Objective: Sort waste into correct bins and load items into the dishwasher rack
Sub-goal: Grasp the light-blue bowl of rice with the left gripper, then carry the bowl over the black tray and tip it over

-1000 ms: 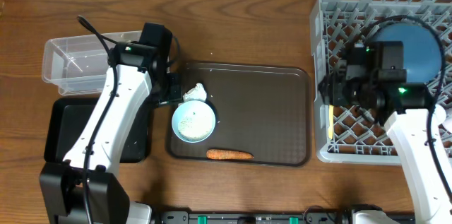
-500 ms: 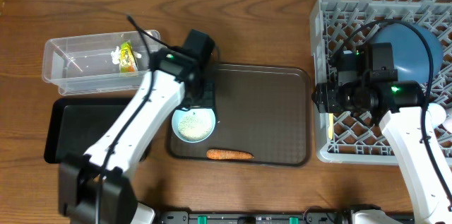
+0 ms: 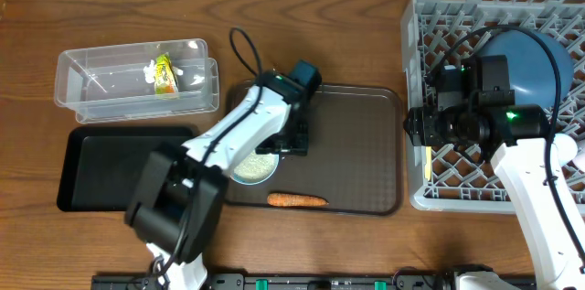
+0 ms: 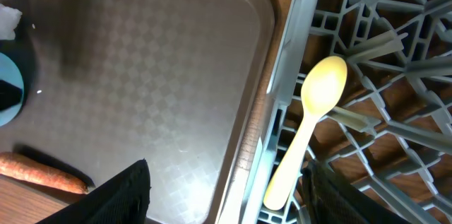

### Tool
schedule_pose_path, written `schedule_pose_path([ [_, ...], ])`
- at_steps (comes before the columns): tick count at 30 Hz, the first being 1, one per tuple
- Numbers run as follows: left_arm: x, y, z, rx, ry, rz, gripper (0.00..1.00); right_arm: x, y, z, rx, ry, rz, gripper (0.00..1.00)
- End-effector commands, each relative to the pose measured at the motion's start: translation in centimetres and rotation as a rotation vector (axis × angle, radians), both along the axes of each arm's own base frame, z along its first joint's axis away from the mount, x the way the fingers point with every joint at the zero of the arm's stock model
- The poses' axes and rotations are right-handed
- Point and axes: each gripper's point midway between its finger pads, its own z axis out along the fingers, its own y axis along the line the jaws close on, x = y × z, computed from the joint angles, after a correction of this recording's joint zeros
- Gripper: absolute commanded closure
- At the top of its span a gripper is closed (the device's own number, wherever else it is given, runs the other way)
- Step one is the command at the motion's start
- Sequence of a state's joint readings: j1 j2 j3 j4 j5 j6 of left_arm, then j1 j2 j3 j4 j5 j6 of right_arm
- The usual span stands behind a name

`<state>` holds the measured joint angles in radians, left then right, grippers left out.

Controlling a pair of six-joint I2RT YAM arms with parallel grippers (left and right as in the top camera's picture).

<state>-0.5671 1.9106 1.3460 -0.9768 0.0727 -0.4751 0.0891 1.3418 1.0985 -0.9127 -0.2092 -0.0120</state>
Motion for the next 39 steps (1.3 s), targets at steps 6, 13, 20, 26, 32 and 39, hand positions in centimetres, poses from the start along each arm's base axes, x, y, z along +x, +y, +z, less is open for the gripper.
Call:
schedule_pose_path([
  [6, -0.6, 0.2, -2.4, 0.046, 0.057, 0.012, 0.68, 0.3, 0.1, 0.0, -0.009, -0.001, 0.016, 0.32],
  [13, -0.5, 0.3, -2.4, 0.052, 0.053, 0.011, 0.89, 0.3, 0.1, 0.0, -0.009, -0.001, 0.016, 0.32],
  [20, -0.8, 0.5, -2.1, 0.058, 0.06, 0.007, 0.94, 0.0, 0.0, -0.1, -0.01, 0.01, 0.014, 0.33],
  [26, 0.0, 1.7, 1.4, 0.096, -0.004, -0.02, 0.94, 0.1, -0.1, -0.1, -0.01, 0.009, 0.012, 0.33],
  [32, 1.4, 3.7, 6.4, 0.023, -0.129, 0.044, 0.94, 0.1, -0.1, -0.1, -0.012, 0.009, 0.011, 0.33],
  [39, 2.5, 8.6, 10.3, -0.083, -0.191, 0.166, 0.94, 0.1, -0.3, -0.2, -0.024, 0.007, 0.006, 0.33],
])
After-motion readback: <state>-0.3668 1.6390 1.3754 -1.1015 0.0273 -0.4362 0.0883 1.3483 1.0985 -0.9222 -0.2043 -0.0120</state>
